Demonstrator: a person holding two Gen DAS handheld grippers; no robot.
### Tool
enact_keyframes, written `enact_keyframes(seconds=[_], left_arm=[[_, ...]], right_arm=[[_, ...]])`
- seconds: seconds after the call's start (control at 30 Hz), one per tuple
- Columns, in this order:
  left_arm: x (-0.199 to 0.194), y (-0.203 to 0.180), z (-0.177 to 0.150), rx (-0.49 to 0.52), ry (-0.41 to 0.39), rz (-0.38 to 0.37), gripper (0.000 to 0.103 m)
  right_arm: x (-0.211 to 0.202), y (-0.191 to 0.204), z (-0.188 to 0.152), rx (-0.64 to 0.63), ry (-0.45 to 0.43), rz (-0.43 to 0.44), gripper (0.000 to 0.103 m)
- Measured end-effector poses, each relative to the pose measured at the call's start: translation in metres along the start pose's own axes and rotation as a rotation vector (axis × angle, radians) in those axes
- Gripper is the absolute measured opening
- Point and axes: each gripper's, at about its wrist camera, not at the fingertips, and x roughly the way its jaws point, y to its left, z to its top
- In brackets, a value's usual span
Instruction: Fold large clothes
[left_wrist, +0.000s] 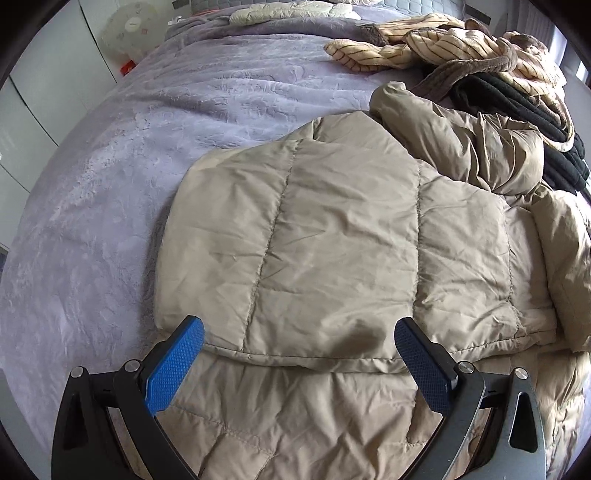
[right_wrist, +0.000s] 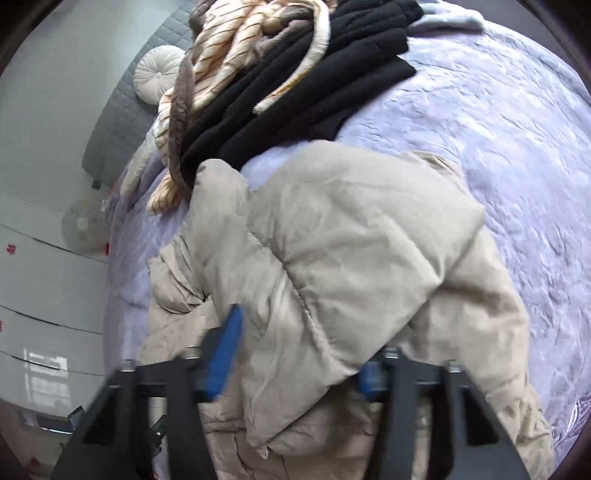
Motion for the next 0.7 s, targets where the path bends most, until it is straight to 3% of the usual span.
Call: enact_keyframes(seconds=[0.07,0.33,0.5,0.6,0.7], left_arm=[[0.000,0.003,0.000,-0.004,-0.001,0.001,0.103],[-0.001,0.027,0.005,-0.046,-0.017,0.012,0.103],[-0.001,0.045,0.008,-0.087,-0.022,-0.005,0.103],[-0.005,0.051,0.009,-0.123,-0.038,-0.125,0.103],[-0.003,0.058,0.010,-0.200,-0.033,-0.388,0.103]], right_arm=[[0.003,0.021,-0.001,-0.054,-0.017,0.009,0.019],[0.019,0.144,-0.044,-0.502,-0.049,0.025,0.018],[0.033,0.162,-0.067,-0.556,-0.012,0.037,0.018],[0.036,0.166,-0.076,-0.598,-0.002,0.021,0.018],[0.040,0.173,-0.088,-0.703,0.047,0.006,0.019]])
